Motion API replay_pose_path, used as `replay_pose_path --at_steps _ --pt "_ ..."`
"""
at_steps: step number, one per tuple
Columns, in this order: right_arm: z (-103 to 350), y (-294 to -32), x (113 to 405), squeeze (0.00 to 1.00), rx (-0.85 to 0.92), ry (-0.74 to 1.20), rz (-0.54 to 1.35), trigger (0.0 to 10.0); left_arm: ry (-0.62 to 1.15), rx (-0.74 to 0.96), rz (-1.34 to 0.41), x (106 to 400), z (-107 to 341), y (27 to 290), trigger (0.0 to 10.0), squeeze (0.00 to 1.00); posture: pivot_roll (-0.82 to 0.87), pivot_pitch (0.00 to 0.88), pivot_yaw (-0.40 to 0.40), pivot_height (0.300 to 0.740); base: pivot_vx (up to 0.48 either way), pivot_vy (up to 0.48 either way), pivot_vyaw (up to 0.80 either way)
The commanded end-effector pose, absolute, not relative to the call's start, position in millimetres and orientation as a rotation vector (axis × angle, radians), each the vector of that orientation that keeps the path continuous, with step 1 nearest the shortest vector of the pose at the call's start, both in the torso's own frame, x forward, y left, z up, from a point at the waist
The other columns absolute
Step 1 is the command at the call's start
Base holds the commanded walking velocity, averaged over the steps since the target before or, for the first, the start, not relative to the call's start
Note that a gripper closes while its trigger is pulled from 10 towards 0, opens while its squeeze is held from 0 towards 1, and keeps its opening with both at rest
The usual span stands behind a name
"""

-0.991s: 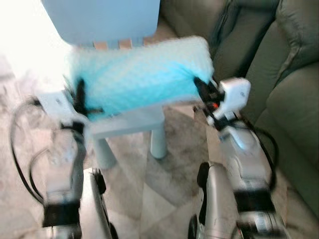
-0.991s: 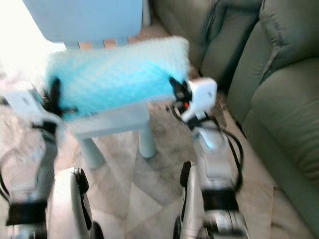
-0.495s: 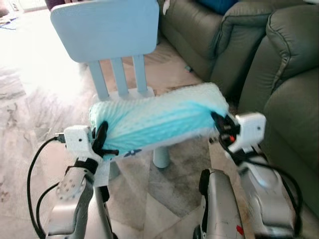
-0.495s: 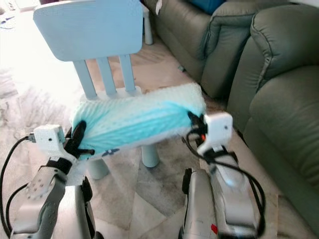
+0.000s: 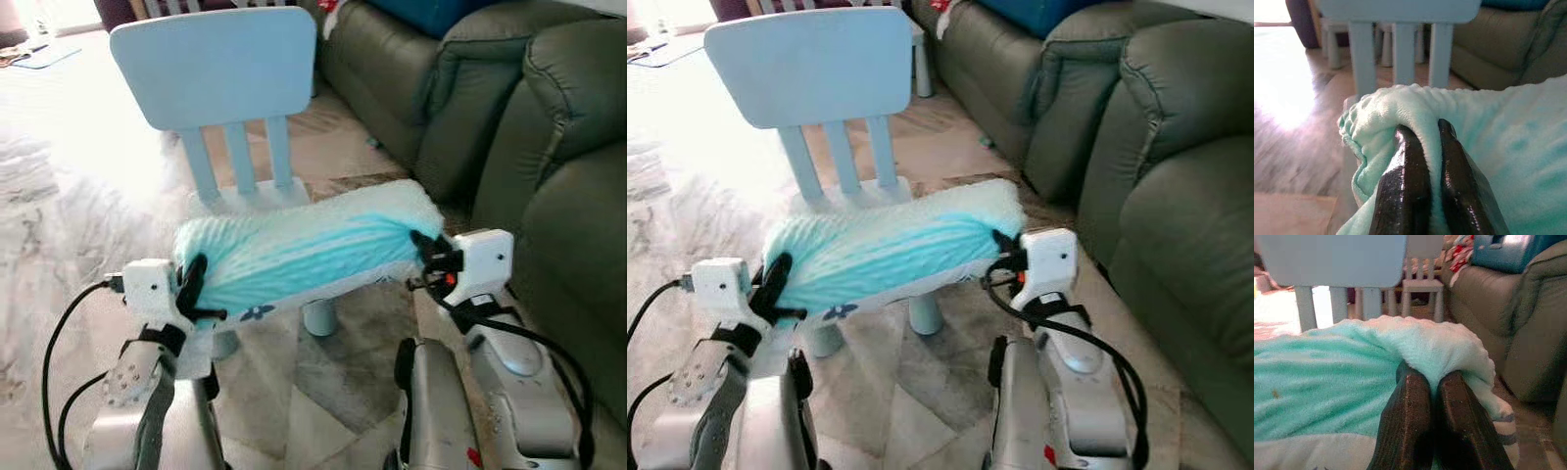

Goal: Move the pillow to the sofa

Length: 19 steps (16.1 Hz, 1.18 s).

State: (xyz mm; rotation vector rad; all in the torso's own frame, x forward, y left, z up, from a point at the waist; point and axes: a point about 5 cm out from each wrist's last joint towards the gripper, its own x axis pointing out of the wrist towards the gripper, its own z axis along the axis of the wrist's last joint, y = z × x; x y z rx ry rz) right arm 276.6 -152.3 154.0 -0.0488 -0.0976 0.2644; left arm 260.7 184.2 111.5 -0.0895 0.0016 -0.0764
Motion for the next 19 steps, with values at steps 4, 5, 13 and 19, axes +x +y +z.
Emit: replay_pose_path --at_steps 4,5,13,19 --pt "160 -151 280 0.0 -0.054 -0.114 0.244 10.0 0.015 -0.065 -0.013 260 111 194 10.0 0.0 -0.1 0.0 0.029 0.401 0.0 0.0 0.0" --pt "161 -151 281 0.0 -0.054 -0.113 0.243 10.0 0.015 -0.064 -0.013 260 111 194 10.0 0.0 -0.1 0.0 0.029 0.401 0.0 0.0 0.0" --pt "164 -151 286 0.0 -0.038 -0.126 0.245 10.0 0.014 -0.068 -0.01 261 111 193 10.0 0.0 -0.09 0.0 0.026 0.401 0.0 0.0 0.0" --pt "164 -150 288 0.0 -0.033 -0.13 0.257 10.0 0.01 -0.072 -0.006 262 112 194 10.0 0.0 -0.09 0.0 0.019 0.46 0.0 0.0 0.0"
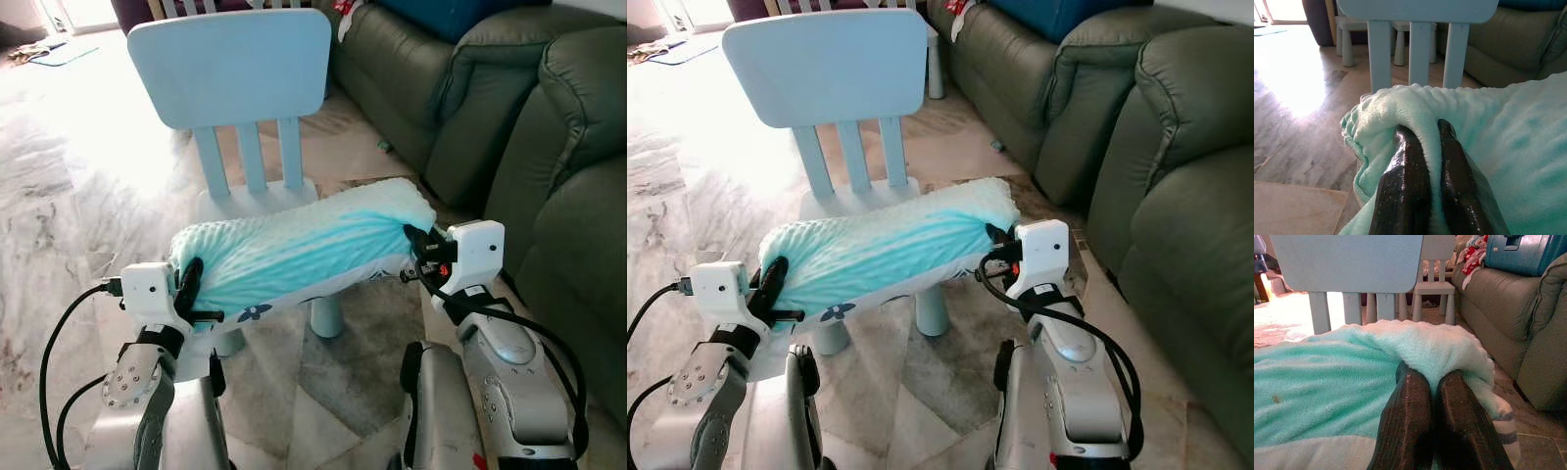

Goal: Move the pillow to the sofa

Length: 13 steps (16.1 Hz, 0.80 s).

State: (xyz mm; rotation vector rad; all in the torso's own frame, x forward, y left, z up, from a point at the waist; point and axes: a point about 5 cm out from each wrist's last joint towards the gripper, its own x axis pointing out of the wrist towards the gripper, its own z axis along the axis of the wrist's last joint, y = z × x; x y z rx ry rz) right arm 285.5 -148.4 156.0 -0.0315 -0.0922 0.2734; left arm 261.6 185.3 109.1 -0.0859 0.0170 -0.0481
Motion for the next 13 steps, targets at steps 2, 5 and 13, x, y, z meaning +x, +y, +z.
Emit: replay_pose_path --at_steps 2,5,13 --pt "164.5 -150.2 288.4 0.0 -0.033 -0.131 0.261 10.0 0.01 -0.071 -0.009 262.6 111.6 192.8 10.0 0.0 -0.09 0.0 0.019 0.49 0.0 0.0 0.0" --pt "164.6 -150.0 289.3 0.0 -0.033 -0.13 0.264 10.0 0.012 -0.073 -0.016 261.6 110.4 190.2 10.0 0.0 -0.09 0.0 0.019 0.525 0.0 0.0 0.0" --pt "163.5 -148.3 289.4 0.0 -0.031 -0.129 0.272 10.0 0.015 -0.073 -0.019 261.4 109.9 189.4 10.0 0.0 -0.09 0.0 0.017 0.63 0.0 0.0 0.0"
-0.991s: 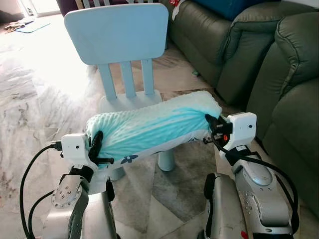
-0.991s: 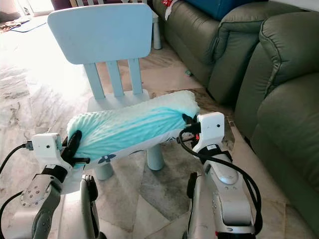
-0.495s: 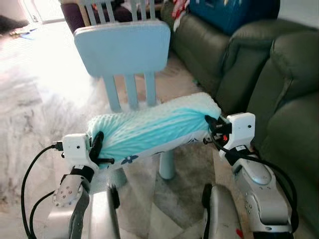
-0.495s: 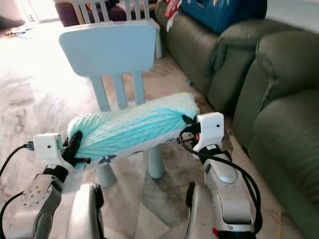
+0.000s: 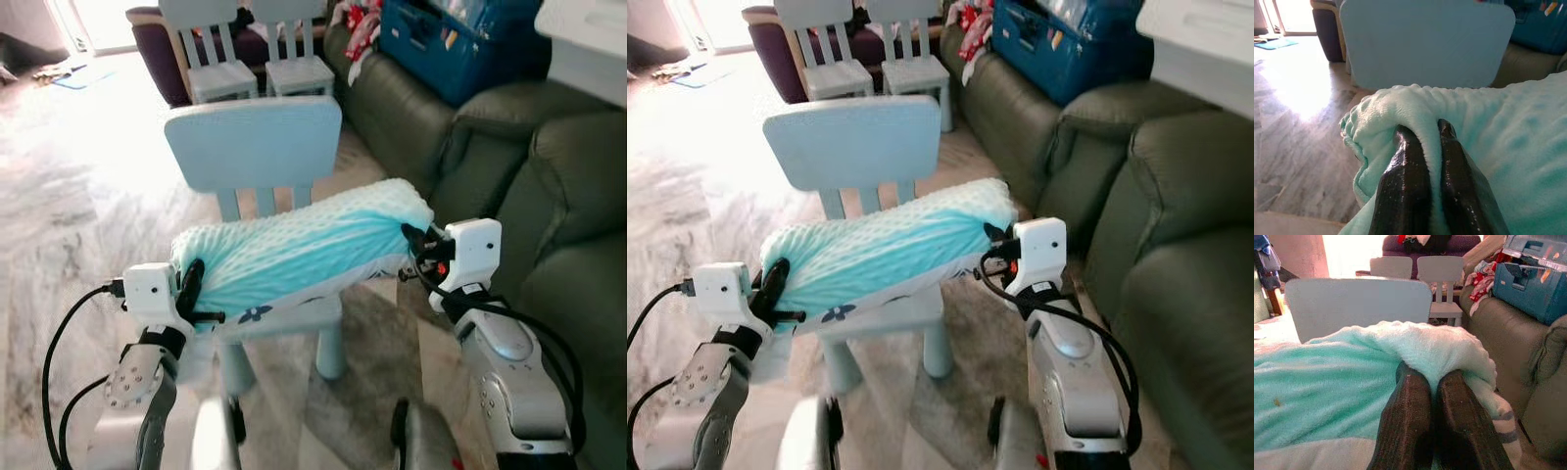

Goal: Move the pillow to the sofa

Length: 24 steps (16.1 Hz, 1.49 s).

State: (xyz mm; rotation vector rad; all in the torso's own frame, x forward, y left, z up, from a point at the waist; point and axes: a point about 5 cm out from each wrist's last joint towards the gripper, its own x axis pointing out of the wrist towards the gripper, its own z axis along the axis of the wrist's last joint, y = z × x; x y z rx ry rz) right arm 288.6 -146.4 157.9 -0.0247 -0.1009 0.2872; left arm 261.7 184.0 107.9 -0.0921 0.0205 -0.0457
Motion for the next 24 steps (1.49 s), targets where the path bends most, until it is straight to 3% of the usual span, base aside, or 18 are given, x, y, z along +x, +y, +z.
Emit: replay_pose_path --at_steps 1,9,24 --pt "164 -148 289 0.0 -0.02 -0.132 0.273 10.0 0.016 -0.073 -0.02 262 110 189 10.0 0.0 -0.09 0.0 0.017 0.645 0.0 0.0 0.0" --pt "166 -148 290 0.0 -0.013 -0.138 0.272 10.0 0.019 -0.076 -0.022 262 109 189 10.0 0.0 -0.09 0.0 0.02 0.74 0.0 0.0 0.0" --pt "176 -149 292 0.0 -0.007 -0.156 0.272 10.0 0.066 0.002 0.019 265 104 189 10.0 0.0 -0.1 0.0 0.01 0.74 0.0 0.0 0.0"
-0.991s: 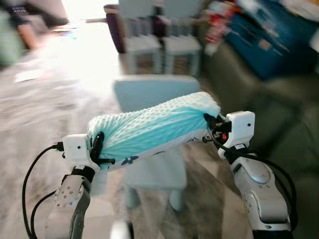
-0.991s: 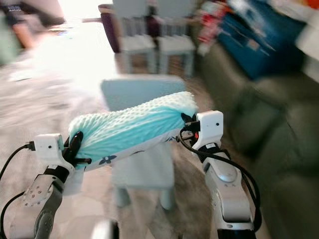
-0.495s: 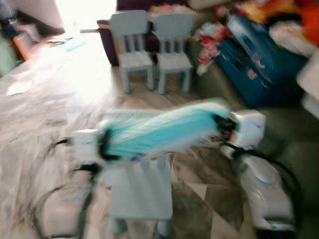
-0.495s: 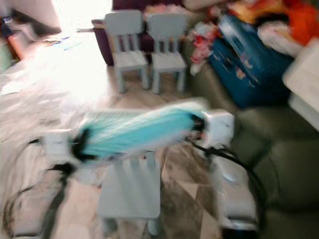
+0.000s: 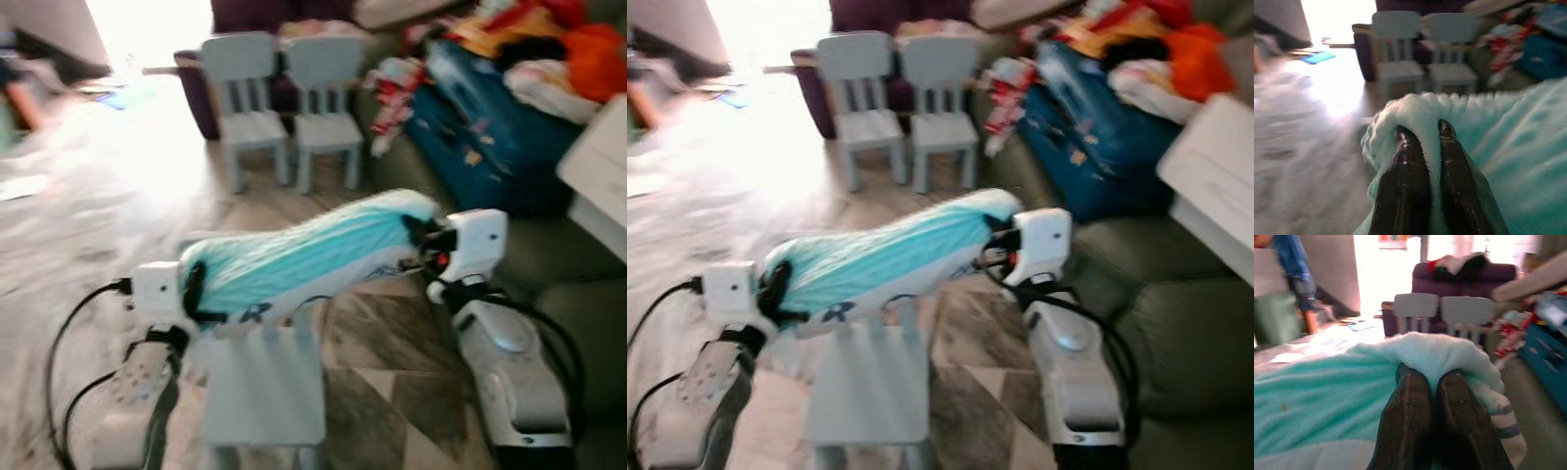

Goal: Move the pillow to the sofa

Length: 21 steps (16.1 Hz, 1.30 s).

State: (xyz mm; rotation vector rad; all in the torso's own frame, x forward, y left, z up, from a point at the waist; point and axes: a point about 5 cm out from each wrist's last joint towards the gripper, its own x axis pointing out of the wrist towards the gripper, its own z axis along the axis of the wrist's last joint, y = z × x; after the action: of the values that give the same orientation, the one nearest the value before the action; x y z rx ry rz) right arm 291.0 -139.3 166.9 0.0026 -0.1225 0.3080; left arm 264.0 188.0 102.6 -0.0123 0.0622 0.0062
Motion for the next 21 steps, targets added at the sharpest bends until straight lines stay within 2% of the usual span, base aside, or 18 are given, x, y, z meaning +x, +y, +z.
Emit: replay_pose_path --at_steps 1,4,9,21 --pt "176 -148 292 0.0 -0.008 -0.154 0.275 10.0 0.063 0.02 0.01 266 104 188 10.0 0.0 -0.1 0.0 0.007 0.74 0.0 0.0 0.0" --pt "176 -147 293 0.0 -0.007 -0.146 0.283 10.0 0.043 0.054 0.009 267 107 184 10.0 0.0 -0.1 0.0 0.001 0.74 0.0 0.0 0.0" --pt "174 -148 295 0.0 -0.014 -0.125 0.275 10.0 0.085 -0.045 0.112 273 109 193 10.0 0.0 -0.1 0.0 -0.009 0.74 0.0 0.0 0.0" --pt "166 -144 292 0.0 0.013 -0.08 0.269 10.0 0.099 -0.134 0.038 269 114 186 10.0 0.0 -0.09 0.031 0.007 0.74 0.0 0.0 -0.07"
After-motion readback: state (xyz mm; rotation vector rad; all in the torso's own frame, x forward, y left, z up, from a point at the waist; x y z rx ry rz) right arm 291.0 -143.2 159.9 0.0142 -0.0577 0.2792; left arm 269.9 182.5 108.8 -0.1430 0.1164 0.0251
